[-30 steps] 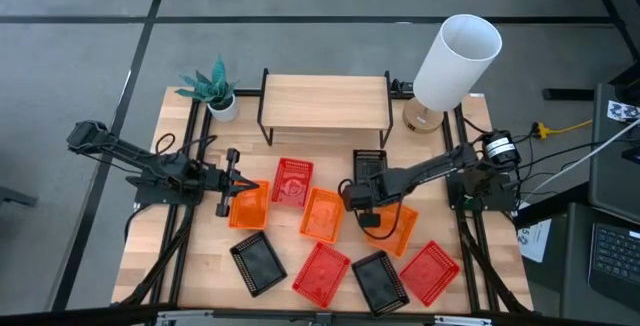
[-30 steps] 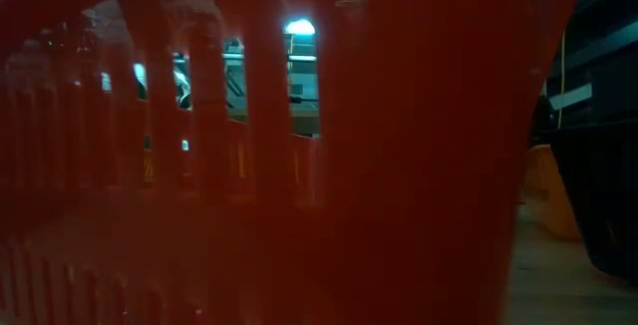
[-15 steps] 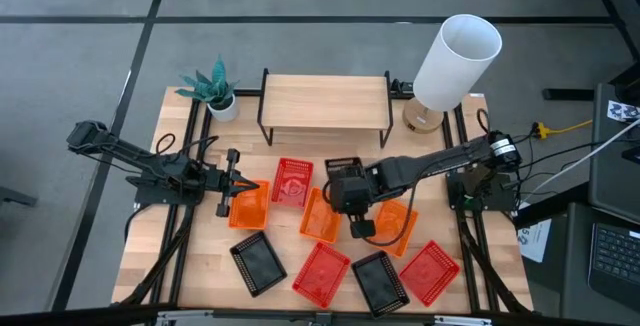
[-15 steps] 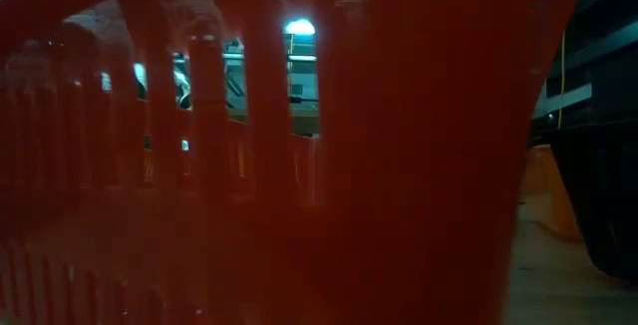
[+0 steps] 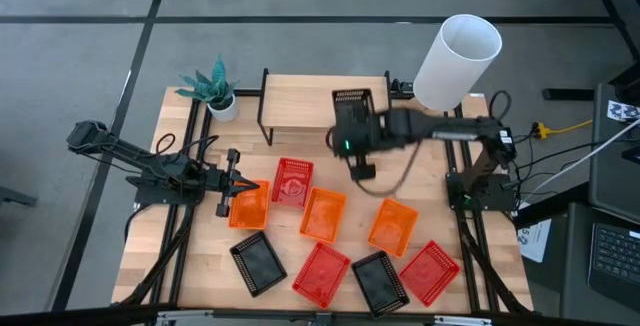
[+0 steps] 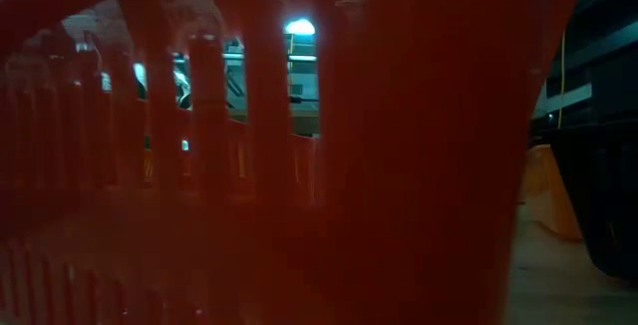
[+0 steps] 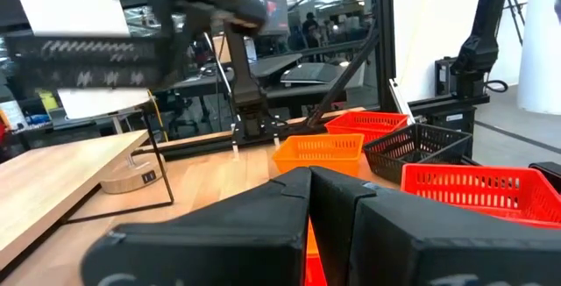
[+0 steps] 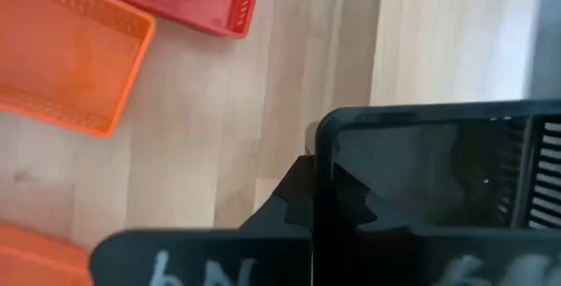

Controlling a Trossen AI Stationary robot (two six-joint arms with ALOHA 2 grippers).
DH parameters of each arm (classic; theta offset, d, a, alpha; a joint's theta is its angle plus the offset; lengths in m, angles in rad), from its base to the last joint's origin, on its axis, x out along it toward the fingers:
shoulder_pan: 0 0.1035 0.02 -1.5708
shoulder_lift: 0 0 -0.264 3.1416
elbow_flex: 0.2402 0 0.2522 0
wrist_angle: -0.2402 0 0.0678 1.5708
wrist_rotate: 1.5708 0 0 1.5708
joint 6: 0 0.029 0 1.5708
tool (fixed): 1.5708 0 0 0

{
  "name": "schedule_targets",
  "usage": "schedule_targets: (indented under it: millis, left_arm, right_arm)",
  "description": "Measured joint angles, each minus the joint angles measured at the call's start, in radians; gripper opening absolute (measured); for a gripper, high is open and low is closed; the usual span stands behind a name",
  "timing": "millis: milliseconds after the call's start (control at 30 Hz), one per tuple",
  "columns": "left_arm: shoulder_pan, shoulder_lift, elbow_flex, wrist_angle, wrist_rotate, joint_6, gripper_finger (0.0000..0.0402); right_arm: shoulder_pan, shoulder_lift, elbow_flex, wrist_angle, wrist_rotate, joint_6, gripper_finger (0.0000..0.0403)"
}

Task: Stack baskets on shelf by color
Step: Put the top black bin on the shelf

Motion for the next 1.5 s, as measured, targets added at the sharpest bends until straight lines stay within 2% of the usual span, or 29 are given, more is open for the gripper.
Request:
schedule_targets:
  millis: [133, 267, 433, 700, 967, 1500]
  left_arm:
    - [0.0, 0.0, 0.0, 0.0, 0.0, 0.0, 0.0]
    - [0.0, 0.0, 0.0, 0.0, 0.0, 0.0, 0.0]
    - [0.0, 0.0, 0.0, -0.001, 0.0, 0.001, 0.0]
    - [0.0, 0.0, 0.0, -0.002, 0.0, 0.009, 0.0]
    - [0.0, 0.0, 0.0, -0.003, 0.0, 0.009, 0.0]
    - [0.0, 0.0, 0.0, -0.003, 0.0, 0.008, 0.0]
  right_arm:
    - [-0.159, 0.002, -0.056, 0.077, -0.168, -0.093, 0.0]
    - [-0.268, 0.001, -0.106, 0.152, -0.179, -0.154, 0.0]
    - [-0.324, 0.001, -0.149, 0.168, -0.213, -0.206, 0.0]
    - [-0.352, 0.001, -0.209, 0.147, -0.178, -0.15, 0.0]
    - [-0.353, 0.001, -0.21, 0.128, -0.154, -0.13, 0.0004]
    - [-0.352, 0.001, -0.208, 0.128, -0.155, -0.077, 0.0098]
